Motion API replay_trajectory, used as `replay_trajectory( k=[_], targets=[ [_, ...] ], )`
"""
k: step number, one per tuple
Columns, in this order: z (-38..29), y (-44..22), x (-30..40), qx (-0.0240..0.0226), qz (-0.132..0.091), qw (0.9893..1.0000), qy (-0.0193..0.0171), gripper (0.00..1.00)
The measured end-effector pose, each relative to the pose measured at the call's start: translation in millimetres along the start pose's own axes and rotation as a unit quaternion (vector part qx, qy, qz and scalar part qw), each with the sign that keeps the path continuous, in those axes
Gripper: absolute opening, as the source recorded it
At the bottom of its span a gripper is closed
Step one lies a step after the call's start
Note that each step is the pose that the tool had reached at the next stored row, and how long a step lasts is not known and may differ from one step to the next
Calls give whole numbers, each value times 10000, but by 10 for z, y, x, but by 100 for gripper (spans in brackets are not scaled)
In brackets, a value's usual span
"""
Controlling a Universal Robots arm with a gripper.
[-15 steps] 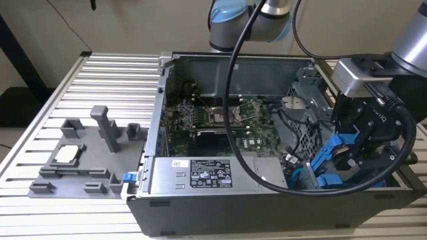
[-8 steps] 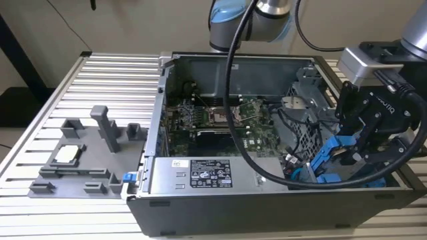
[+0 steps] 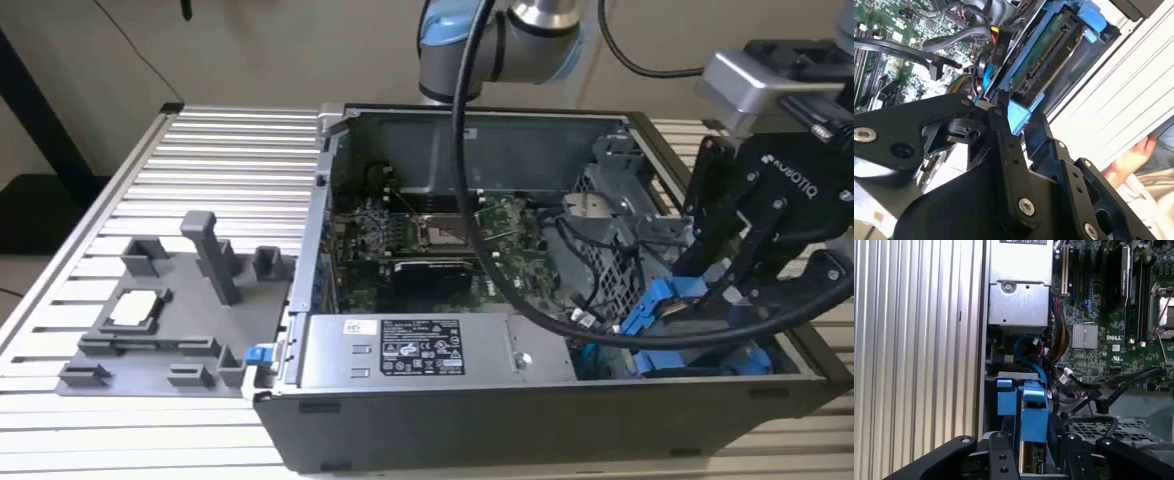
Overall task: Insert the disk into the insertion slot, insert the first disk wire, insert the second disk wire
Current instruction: 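Insert the disk into the insertion slot, then insert the first disk wire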
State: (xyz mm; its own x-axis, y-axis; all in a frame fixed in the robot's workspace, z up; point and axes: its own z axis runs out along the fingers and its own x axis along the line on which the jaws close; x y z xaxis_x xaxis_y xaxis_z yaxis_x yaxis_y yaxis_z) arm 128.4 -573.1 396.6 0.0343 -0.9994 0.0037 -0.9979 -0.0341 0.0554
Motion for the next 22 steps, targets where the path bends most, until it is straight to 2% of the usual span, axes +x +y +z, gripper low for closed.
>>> replay_trajectory(
  k=[5,6,7,8,10,13,15,17,22],
  targets=[
    [-211,12,0,0,0,10000,1,41],
    [-216,11,-4,6,-1,10000,-1,41],
    [-216,12,-3,32,-1,10000,-11,41],
    [-217,12,-4,89,-2,10000,-28,41],
    [-216,13,-5,261,-3,9997,-43,41],
    [-215,17,-8,530,-11,9986,-56,41],
    [-203,16,-10,619,-27,9981,-55,41],
    [-178,12,-12,651,-48,9979,-52,41],
    [-166,3,-16,651,-61,9978,-52,41]
  ],
)
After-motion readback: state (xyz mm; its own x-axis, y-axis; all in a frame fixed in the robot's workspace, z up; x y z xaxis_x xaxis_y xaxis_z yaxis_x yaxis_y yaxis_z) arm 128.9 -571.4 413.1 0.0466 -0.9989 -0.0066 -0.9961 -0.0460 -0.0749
